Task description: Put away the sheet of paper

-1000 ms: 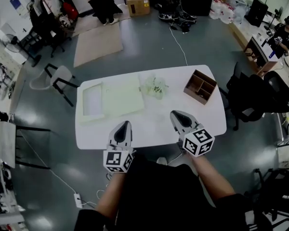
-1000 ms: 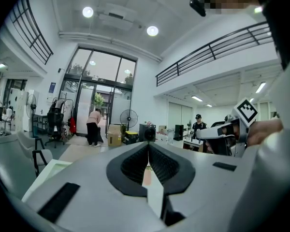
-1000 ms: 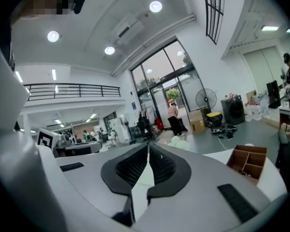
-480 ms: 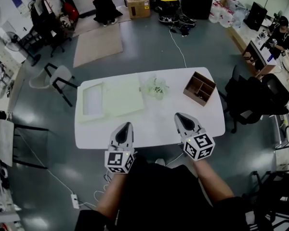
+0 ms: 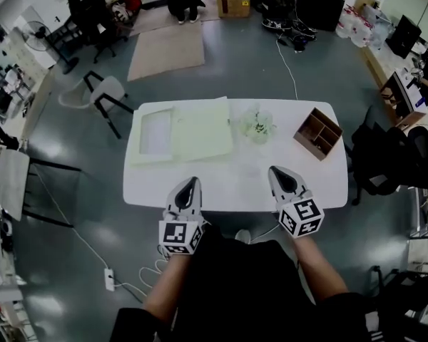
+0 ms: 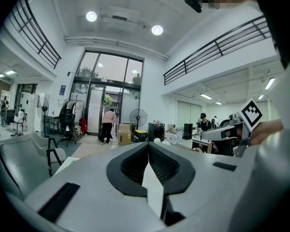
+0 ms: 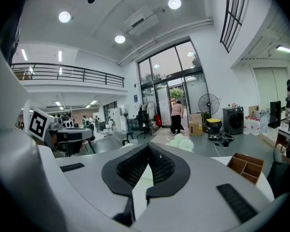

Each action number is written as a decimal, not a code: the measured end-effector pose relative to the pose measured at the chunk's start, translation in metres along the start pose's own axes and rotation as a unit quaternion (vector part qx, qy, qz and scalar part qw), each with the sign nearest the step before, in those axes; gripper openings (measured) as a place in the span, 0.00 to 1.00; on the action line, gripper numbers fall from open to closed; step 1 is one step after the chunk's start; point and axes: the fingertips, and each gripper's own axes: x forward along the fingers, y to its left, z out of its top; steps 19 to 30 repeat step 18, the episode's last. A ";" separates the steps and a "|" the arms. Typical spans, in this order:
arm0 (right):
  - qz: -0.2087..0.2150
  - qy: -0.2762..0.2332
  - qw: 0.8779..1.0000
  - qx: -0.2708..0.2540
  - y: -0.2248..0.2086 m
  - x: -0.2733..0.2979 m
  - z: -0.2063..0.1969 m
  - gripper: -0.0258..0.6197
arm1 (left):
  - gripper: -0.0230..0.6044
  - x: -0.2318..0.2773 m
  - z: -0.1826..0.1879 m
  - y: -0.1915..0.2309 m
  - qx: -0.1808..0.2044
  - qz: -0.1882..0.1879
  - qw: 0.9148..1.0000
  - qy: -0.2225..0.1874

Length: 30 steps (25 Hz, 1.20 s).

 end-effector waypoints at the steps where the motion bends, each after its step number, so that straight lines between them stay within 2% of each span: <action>1: 0.001 0.002 1.000 -0.001 0.002 0.003 -0.002 0.04 | 0.04 -0.001 -0.002 0.003 -0.001 0.002 1.000 0.001; 7: -0.007 0.014 1.000 0.004 0.007 0.015 -0.008 0.04 | 0.04 0.001 -0.010 0.022 -0.013 0.005 1.000 0.012; 30: -0.007 0.021 1.000 -0.010 0.003 0.032 -0.009 0.04 | 0.04 0.016 -0.012 0.029 -0.021 -0.003 1.000 0.006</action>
